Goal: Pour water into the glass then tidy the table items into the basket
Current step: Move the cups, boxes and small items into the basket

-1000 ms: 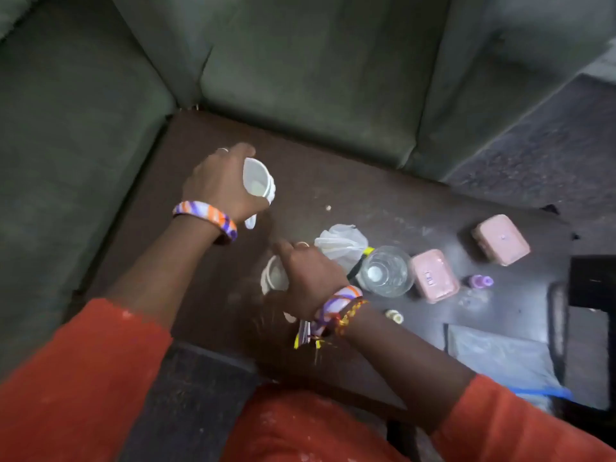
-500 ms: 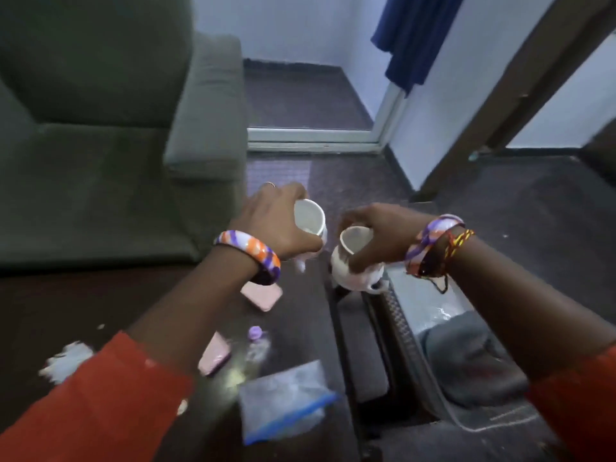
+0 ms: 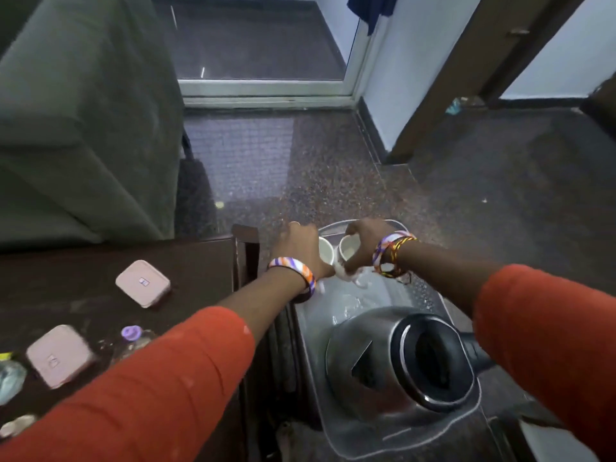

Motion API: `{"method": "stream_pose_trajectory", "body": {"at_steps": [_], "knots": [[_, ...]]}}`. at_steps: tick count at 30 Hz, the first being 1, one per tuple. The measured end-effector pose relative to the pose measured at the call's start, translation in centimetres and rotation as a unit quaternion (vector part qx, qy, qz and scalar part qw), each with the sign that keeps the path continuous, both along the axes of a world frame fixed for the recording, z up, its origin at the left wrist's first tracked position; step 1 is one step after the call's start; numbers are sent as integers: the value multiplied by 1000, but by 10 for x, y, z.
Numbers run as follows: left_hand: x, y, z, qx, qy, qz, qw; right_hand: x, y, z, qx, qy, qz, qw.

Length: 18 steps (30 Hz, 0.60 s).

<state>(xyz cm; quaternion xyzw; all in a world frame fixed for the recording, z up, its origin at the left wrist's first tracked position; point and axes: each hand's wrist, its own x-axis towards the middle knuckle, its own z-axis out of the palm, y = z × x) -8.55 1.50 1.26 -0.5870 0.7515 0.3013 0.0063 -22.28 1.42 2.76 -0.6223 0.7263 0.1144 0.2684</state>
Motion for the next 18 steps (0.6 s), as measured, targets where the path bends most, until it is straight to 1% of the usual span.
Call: {"method": "stream_pose_trajectory", "body": {"at_steps": [3, 7, 10, 14, 16, 18], "knots": [[-16, -4, -26, -27, -57, -15, 998, -12, -7, -29, 10, -9, 0, 1000], [-26, -11, -54, -76, -134, -36, 987, -17, -13, -58, -6, -26, 0, 1000], [-25, -13, -67, -91, -167, -57, 980, -14, -15, -70, -22, -24, 10, 999], [-22, -10, -69, -123, -174, -82, 974, -14, -19, -68, 0, -11, 20, 1000], [-17, -7, -61, -124, -152, -72, 978, -11, -22, -58, 20, 8, 29, 999], [-7, -5, -49, -131, -113, -58, 983, -4, -27, -41, 19, 35, 51, 998]]}}
